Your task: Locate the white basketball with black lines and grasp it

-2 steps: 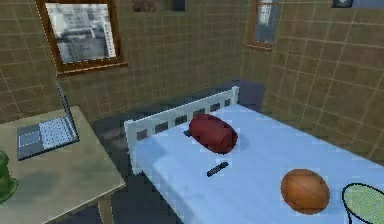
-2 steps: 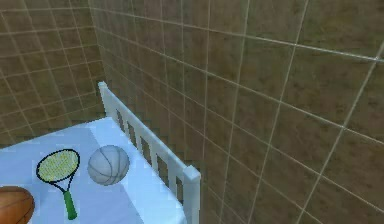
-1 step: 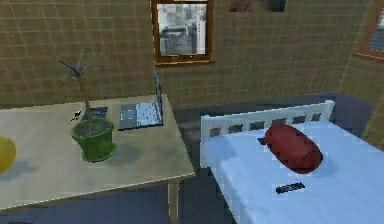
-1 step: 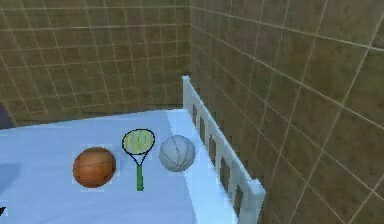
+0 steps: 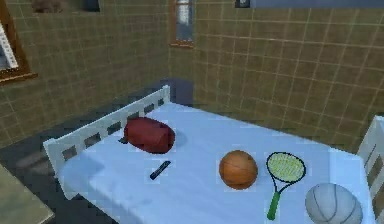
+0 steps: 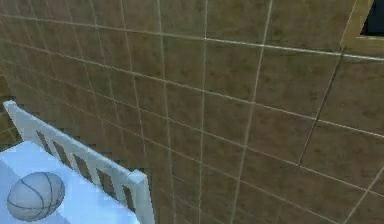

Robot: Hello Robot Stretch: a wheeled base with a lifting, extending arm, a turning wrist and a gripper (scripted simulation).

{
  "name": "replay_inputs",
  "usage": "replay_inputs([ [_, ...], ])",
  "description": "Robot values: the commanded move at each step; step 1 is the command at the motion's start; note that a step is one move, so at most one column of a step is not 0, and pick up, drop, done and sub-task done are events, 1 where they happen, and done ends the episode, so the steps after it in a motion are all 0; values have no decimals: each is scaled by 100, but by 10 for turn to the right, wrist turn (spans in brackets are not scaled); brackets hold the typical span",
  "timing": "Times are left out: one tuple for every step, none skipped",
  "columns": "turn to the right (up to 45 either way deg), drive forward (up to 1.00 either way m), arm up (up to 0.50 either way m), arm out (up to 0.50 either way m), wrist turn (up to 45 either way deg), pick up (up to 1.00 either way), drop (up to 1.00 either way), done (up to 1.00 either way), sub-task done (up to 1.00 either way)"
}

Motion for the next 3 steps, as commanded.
replay_inputs([
  [300, 0, 0, 0, 0, 0, 0, 0, 0],
  [0, 25, 0, 0, 0, 0, 0, 0, 0],
  [-450, 0, 0, 0, 0, 0, 0, 0, 0],
])
